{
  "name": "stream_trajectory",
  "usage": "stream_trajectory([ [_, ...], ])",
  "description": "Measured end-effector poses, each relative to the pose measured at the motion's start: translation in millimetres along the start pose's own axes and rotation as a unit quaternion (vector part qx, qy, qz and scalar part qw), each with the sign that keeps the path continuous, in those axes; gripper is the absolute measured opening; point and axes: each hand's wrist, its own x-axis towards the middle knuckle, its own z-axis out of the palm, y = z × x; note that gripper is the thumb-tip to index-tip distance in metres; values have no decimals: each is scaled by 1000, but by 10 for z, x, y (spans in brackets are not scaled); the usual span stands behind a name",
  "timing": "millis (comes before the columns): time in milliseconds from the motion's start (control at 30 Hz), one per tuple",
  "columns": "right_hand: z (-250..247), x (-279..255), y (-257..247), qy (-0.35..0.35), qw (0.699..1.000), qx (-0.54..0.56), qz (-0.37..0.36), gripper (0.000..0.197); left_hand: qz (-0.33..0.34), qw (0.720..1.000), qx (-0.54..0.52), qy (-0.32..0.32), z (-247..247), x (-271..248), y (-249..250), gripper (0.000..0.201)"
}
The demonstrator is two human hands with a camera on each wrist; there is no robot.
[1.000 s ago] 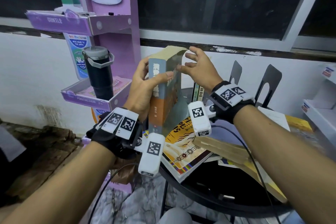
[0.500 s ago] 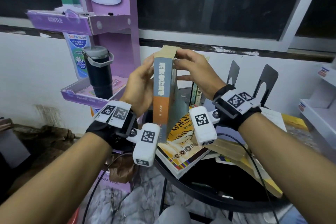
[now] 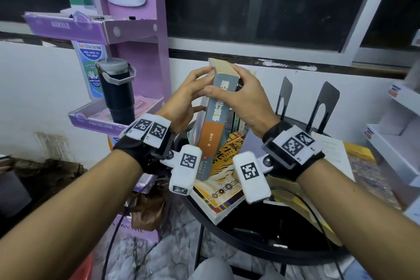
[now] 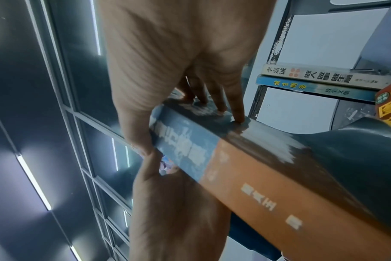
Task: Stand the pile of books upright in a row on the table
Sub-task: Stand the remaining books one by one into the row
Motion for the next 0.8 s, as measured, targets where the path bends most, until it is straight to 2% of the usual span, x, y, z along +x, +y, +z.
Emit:
stream_trajectory([
  [167,-105,36,19,-10,999,13,27,71,11,998,53,17,-36,219,18,52],
  [333,-158,73,67,-43,997,36,45,82,2,996,78,38,-138,477,26,64],
  [467,-208,97,93,-61,991,103,59,58,6,998,59,36,-233,610,-40,81],
  [533,-215,107,90,-73,988,123,62,63,-3,999,47,22,-282,647,-72,87],
  [567,-210,111,85,-77,987,129,62,74,-5,999,49,4,-294,650,-79,83],
  [633,-190,122,66,-83,986,129,62,87,-3,998,58,-38,-294,644,-75,57],
  [700,-169,128,53,-88,986,127,62,87,6,998,47,-51,-296,637,-59,37],
  [800,-155,138,37,-92,986,125,67,87,32,998,10,-44,-328,615,-42,25],
])
